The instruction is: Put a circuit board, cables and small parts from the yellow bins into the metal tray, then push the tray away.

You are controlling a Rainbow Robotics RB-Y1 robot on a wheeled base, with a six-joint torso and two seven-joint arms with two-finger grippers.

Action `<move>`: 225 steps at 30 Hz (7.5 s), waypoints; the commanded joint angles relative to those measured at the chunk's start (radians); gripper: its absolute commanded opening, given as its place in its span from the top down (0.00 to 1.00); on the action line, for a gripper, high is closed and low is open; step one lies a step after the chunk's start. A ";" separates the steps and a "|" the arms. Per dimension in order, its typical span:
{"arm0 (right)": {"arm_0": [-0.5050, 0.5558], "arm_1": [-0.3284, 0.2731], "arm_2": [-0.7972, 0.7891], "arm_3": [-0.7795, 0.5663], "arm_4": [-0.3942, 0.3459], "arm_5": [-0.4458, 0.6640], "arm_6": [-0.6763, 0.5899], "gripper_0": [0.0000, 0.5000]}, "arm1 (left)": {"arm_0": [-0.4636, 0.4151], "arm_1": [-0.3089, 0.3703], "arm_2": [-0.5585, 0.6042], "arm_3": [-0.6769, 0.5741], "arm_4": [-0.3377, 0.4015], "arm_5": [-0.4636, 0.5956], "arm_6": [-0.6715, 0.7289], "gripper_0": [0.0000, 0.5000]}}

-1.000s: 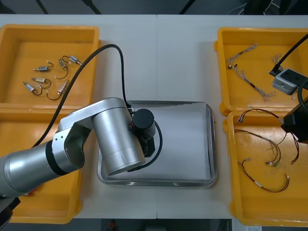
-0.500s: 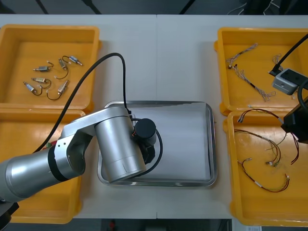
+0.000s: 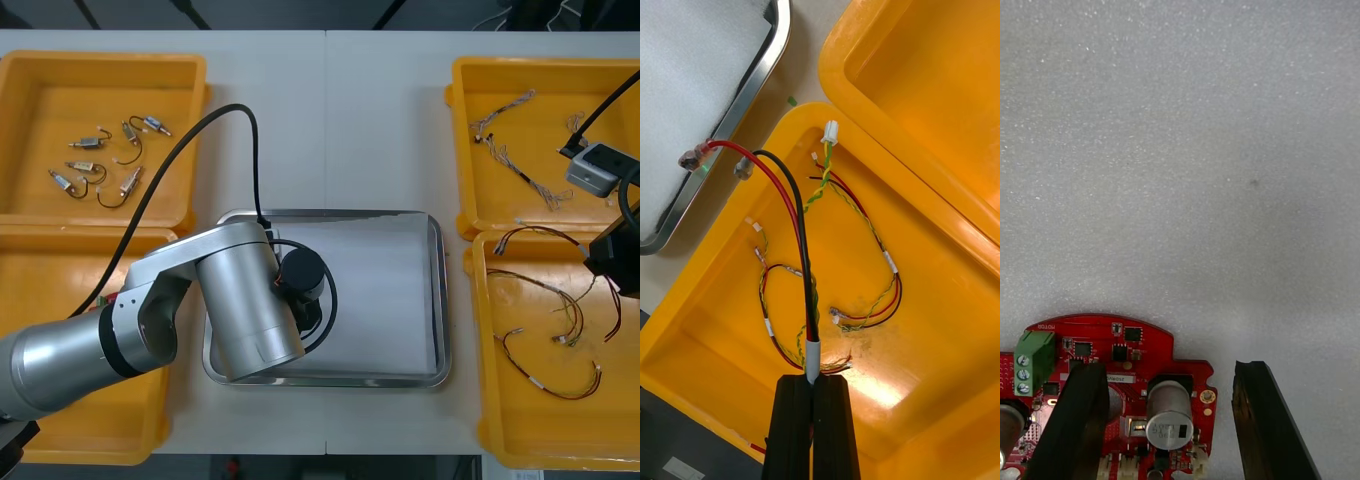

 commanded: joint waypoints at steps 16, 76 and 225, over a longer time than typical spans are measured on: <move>-0.024 -0.038 0.002 -0.025 0.005 0.004 -0.006 1.00 | -0.120 0.183 0.236 -0.346 0.333 0.205 0.063 0.00; -0.503 0.313 0.844 0.058 0.226 -0.152 0.187 1.00 | -0.331 0.636 0.603 0.582 0.662 -0.042 -0.140 0.00; -0.682 0.002 0.427 1.262 0.234 -0.518 0.201 0.00 | -0.308 0.481 0.176 1.048 0.744 -0.606 -0.525 0.04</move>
